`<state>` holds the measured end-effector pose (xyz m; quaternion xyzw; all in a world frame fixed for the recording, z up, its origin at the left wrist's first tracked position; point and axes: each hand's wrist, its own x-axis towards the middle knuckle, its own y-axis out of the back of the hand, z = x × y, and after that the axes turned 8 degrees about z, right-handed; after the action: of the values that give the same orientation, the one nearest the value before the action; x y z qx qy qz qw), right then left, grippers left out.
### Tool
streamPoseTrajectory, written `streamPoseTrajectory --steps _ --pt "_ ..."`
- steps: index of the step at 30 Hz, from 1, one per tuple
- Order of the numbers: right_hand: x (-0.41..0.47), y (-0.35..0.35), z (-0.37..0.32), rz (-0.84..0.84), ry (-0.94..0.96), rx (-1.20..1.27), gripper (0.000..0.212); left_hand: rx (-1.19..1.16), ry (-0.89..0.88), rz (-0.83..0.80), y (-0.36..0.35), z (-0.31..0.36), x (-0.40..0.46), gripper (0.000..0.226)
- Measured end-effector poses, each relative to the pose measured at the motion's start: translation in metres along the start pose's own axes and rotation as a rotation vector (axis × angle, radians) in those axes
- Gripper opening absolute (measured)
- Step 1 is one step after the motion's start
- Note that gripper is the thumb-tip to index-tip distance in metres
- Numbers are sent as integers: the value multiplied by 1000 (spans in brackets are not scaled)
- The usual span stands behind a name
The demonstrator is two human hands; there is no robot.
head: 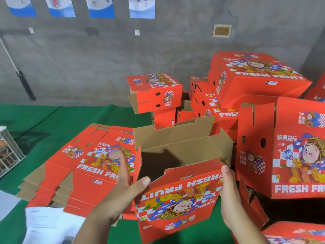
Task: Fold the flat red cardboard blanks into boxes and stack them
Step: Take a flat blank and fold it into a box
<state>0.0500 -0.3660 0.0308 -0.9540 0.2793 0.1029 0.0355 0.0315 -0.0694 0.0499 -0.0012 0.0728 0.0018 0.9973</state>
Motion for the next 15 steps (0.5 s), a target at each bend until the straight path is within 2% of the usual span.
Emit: streamPoseTrajectory --steps 2,4,5,8,11,15 --pt "5 -6 -14 -29 -31 32 59 35 -85 3 1 -2 4 131" --pt "11 -12 -23 -41 -47 56 82 87 -144 -1 1 -6 5 126" --pt "11 -14 -25 -52 -50 56 86 92 -159 11 2 -9 5 123" --pt "10 -12 -13 -70 -22 7 57 -47 -87 -13 0 -22 7 113" --pt "1 -9 -3 -80 -25 -76 67 -195 -28 -40 0 -28 4 109" --pt "-10 -7 -1 -114 -20 -93 43 -352 0 29 -6 -17 0 118"
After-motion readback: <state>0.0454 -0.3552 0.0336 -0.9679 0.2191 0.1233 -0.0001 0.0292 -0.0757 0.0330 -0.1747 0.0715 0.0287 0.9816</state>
